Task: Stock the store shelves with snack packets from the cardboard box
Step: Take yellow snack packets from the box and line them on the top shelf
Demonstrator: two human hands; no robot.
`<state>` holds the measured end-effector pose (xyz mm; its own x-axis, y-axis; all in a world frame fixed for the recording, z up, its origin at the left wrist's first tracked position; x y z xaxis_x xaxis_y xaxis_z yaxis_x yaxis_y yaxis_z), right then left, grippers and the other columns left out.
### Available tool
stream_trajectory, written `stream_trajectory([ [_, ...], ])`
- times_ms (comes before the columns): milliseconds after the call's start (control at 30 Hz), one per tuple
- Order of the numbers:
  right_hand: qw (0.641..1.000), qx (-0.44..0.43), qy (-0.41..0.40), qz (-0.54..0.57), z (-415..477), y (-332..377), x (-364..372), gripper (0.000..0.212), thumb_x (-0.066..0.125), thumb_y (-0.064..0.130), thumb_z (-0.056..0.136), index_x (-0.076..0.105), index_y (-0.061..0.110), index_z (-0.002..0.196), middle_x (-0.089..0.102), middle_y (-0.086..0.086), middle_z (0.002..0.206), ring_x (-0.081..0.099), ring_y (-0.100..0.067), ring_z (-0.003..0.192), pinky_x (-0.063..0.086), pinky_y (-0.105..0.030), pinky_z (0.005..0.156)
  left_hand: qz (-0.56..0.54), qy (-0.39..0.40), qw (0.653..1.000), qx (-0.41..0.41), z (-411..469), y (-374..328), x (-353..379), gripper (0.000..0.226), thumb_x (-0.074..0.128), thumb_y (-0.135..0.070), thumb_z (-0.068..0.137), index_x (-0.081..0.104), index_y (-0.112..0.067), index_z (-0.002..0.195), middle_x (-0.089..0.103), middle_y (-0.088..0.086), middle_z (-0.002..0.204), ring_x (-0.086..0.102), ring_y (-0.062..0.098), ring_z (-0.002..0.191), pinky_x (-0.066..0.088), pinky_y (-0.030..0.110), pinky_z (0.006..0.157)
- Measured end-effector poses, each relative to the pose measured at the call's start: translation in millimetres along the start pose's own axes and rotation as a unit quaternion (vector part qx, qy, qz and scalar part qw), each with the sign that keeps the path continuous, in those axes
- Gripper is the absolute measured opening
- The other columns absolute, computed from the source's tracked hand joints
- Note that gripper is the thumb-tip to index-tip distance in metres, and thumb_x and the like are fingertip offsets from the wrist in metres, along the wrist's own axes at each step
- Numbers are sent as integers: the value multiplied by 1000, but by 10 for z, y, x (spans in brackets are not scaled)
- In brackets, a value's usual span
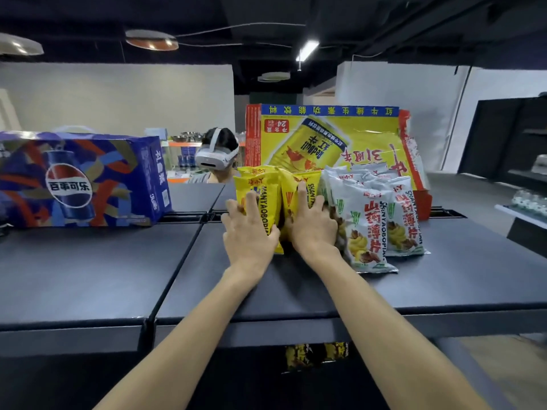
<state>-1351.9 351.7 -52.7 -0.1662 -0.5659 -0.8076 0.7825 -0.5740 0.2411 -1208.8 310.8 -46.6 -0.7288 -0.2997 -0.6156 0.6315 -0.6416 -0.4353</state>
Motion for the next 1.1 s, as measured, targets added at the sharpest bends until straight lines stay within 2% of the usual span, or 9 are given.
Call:
stream_trajectory([
  [167, 1000, 2, -5, 2, -40, -21, 22, 76, 46, 45, 98, -2, 29, 156, 38, -17, 137, 53, -38, 112, 40, -39, 66, 27, 21, 999, 5, -42, 62, 40, 70, 73, -42, 78, 30, -23, 129, 35, 14, 123, 46, 35, 106, 50, 42, 67],
  [300, 999, 5, 6, 32, -129, -81, -12, 86, 49, 49, 94, -9, 33, 155, 38, -15, 137, 48, -38, 120, 48, -42, 77, -7, 11, 1000, 12, -74, 76, -8, 69, 76, -39, 75, 37, -24, 129, 38, 9, 116, 47, 30, 102, 46, 38, 62],
  [433, 999, 4, 10, 50, -154, -57, -36, 87, 52, 41, 93, -7, 32, 155, 35, -14, 139, 45, -38, 123, 48, -42, 77, -9, -11, 999, 45, -82, 0, -33, 69, 79, -33, 74, 38, -21, 129, 40, 11, 112, 45, 30, 95, 47, 36, 57],
  [567, 999, 3, 8, 41, -148, -42, -29, 82, 52, 37, 94, -3, 33, 155, 35, -14, 139, 45, -37, 122, 48, -42, 76, 38, 6, 999, 34, -83, 9, 38, 71, 78, -39, 74, 30, -23, 123, 39, 12, 113, 43, 30, 93, 49, 37, 55],
  [867, 999, 5, 10, 33, -141, -69, -3, 82, 49, 43, 95, -5, 34, 155, 36, -11, 134, 46, -35, 121, 48, -40, 76, 13, 32, 999, 29, -86, 43, 91, 71, 75, -42, 78, 34, -24, 133, 35, 10, 115, 44, 28, 97, 53, 37, 63],
  [1100, 999, 9, 15, 32, -216, -8, -56, 81, 47, 42, 95, -6, 32, 155, 36, -14, 136, 46, -36, 119, 48, -41, 75, 25, 56, 998, 27, -121, 15, 56, 73, 70, -44, 83, 20, -26, 135, 35, 15, 124, 46, 32, 99, 54, 39, 74],
])
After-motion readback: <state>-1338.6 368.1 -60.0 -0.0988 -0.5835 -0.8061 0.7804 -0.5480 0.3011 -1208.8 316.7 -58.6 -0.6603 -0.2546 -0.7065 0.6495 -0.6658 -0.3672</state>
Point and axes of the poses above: each hand's wrist, its own z-axis towards the middle knuckle, its own x-axis out of the palm, y = z × x, the point moved 7 cm from there along z, towards the middle knuckle
